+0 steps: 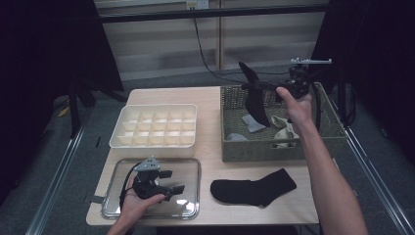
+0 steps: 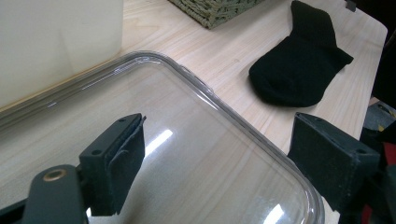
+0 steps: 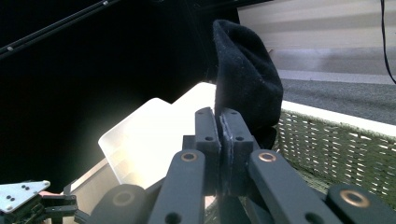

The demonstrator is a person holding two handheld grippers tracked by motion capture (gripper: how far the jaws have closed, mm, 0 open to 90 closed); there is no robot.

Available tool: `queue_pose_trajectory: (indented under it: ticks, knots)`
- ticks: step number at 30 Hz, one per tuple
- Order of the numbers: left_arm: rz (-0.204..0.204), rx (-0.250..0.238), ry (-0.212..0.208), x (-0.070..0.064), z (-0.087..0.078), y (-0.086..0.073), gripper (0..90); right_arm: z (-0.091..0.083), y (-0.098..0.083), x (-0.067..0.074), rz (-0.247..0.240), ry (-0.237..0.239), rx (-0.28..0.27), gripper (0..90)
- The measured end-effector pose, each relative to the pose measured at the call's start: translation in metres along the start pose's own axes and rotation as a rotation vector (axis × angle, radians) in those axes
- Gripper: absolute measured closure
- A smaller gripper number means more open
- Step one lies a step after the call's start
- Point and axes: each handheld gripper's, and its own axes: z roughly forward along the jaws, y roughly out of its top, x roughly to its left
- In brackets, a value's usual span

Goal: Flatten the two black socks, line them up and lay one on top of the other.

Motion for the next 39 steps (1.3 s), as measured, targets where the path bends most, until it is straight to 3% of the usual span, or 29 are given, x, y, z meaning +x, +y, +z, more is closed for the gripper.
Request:
queue_pose_trajectory:
  ticks: [18, 31, 39]
  knots:
    - [-0.001, 0.0, -0.001, 0.0, 0.001, 0.0, 18.2, -0.022, 0.009, 0.017, -0.006, 0.045, -0.046, 86.8]
    - [0.003, 0.008, -0.001, -0.001, 0.003, 0.0, 18.2, -0.042, 0.012, 0.038, -0.042, 0.089, -0.086, 86.8]
    - [0.005, 0.009, -0.002, -0.003, 0.004, 0.0, 18.2, -0.05, 0.007, 0.054, -0.053, 0.1, -0.084, 86.8]
